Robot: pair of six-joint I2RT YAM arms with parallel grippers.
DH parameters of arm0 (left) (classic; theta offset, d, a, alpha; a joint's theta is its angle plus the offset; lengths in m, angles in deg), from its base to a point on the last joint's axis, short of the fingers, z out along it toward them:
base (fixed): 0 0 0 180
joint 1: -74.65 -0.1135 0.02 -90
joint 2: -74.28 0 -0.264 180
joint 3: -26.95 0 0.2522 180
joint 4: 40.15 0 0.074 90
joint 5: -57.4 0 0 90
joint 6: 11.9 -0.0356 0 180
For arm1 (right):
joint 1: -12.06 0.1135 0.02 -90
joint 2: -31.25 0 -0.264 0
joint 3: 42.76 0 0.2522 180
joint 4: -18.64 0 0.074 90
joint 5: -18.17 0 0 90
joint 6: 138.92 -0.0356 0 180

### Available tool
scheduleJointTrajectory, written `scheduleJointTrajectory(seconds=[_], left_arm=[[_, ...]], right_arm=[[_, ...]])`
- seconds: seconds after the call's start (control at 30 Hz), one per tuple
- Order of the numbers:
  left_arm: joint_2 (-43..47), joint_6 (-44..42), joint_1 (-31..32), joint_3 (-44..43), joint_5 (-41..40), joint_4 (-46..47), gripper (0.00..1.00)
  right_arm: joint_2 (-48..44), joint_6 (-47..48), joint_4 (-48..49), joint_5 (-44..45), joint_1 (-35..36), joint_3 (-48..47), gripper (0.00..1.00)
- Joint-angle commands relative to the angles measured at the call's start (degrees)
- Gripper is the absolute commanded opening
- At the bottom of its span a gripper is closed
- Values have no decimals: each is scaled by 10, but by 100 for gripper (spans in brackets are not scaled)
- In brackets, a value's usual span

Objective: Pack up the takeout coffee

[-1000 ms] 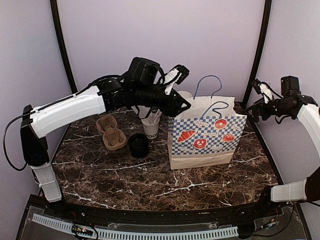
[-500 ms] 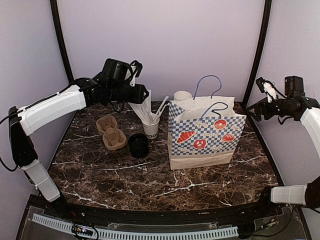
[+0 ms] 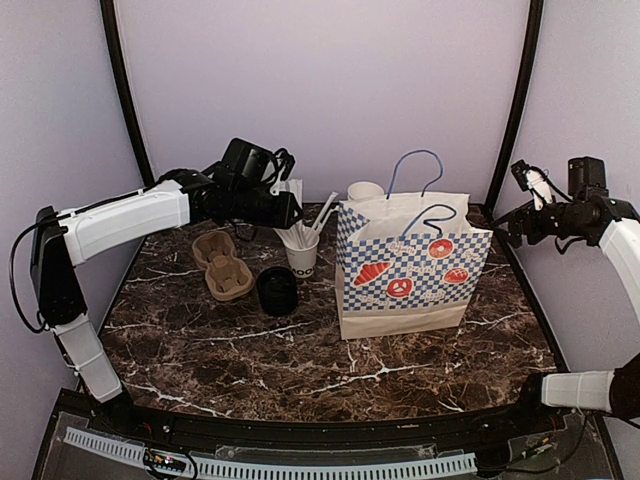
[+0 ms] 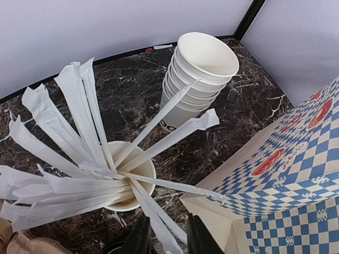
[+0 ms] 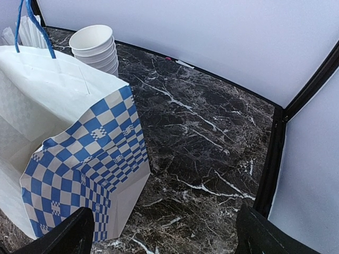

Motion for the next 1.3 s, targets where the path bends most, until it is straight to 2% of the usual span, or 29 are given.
scheduleJointTrajectory(seconds=[0.0, 0.3, 0.33, 0.43, 0.5, 0.67, 1.03, 1.17, 1.27], left_arm=[[-4, 9, -6, 0, 11, 5, 19], [-7, 15, -6, 2, 12, -8, 19], [-7, 14, -6, 1, 12, -11, 17], [-6, 13, -6, -3, 10, -16, 2], [-4, 12, -6, -8, 11, -20, 0], [20, 3, -6, -33, 9, -42, 0], [111, -40, -6, -151, -31, -130, 0], [137, -44, -6, -184, -20, -141, 0], [157, -46, -6, -197, 23, -126, 0]], right_arm=[[-7, 0, 21, 2, -3, 4, 95], [-2, -2, 27, -5, -3, 6, 94], [-2, -2, 27, -5, -3, 6, 94], [-2, -4, 29, -5, -3, 4, 94], [-2, -5, 30, -7, -3, 4, 94], [-2, -5, 30, -8, -3, 3, 94], [6, -11, 33, -13, -3, -7, 94], [13, -16, 35, -19, -3, -13, 94], [18, -20, 34, -22, -3, -20, 94]])
